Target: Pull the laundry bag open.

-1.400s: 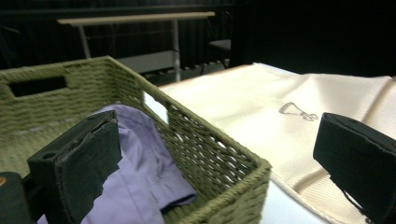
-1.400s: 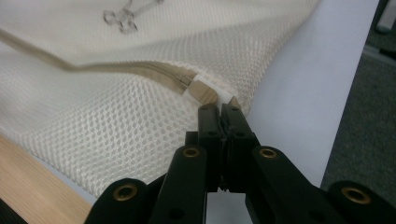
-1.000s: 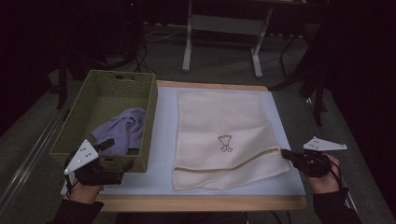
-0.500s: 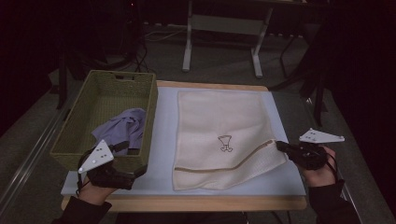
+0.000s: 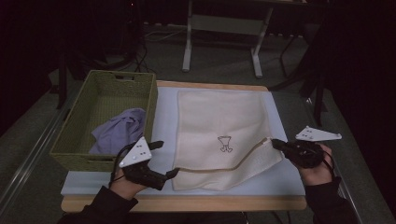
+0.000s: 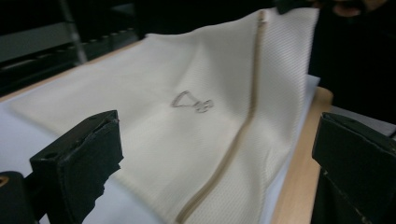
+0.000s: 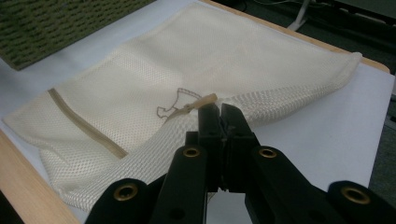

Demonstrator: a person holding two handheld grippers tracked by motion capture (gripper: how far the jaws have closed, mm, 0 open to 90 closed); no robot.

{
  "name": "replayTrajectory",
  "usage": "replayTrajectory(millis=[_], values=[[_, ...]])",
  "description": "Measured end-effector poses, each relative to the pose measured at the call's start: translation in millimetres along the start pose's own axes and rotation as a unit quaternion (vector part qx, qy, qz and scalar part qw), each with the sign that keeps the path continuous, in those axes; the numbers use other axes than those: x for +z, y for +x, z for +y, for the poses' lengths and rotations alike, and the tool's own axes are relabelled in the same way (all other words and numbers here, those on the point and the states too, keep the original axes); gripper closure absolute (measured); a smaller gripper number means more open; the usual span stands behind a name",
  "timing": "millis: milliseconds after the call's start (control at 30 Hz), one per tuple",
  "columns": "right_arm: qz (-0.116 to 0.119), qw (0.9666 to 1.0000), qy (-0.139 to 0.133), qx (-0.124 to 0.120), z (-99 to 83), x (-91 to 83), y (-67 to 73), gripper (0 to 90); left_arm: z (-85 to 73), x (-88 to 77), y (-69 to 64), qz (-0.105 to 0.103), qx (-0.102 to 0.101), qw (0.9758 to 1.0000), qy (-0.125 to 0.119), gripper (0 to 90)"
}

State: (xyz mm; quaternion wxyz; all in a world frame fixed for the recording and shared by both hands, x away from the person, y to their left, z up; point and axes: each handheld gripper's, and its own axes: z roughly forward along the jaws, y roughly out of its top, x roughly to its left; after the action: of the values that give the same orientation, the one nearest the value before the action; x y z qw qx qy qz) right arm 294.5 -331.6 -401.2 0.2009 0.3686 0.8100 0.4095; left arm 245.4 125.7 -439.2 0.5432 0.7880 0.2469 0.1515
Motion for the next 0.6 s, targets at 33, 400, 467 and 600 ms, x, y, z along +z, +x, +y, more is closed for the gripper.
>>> replayTrajectory(millis=[33, 400, 467, 600], values=[[0.004, 1.0000, 0.001, 0.001, -0.2, 0.9, 0.5, 88.0, 2.1, 6.1, -0.9, -0.006, 0.004, 1.0000, 0.002, 1.6], [0.014, 0.9999, -0.003, -0.004, 4.1, 4.2, 4.9, 88.0, 22.9, 79.1, -15.6, -0.065, 0.025, 0.9970, 0.035, 5.5], [0.017, 0.9998, -0.005, -0.003, 3.8, 5.1, 6.1, 87.9, 25.9, 90.9, -18.7, -0.072, 0.032, 0.9960, 0.042, 5.8], [0.021, 0.9998, -0.004, -0.005, 3.8, 5.4, 7.6, 88.0, 32.8, 113.8, -24.1, -0.090, 0.036, 0.9942, 0.047, 8.4]])
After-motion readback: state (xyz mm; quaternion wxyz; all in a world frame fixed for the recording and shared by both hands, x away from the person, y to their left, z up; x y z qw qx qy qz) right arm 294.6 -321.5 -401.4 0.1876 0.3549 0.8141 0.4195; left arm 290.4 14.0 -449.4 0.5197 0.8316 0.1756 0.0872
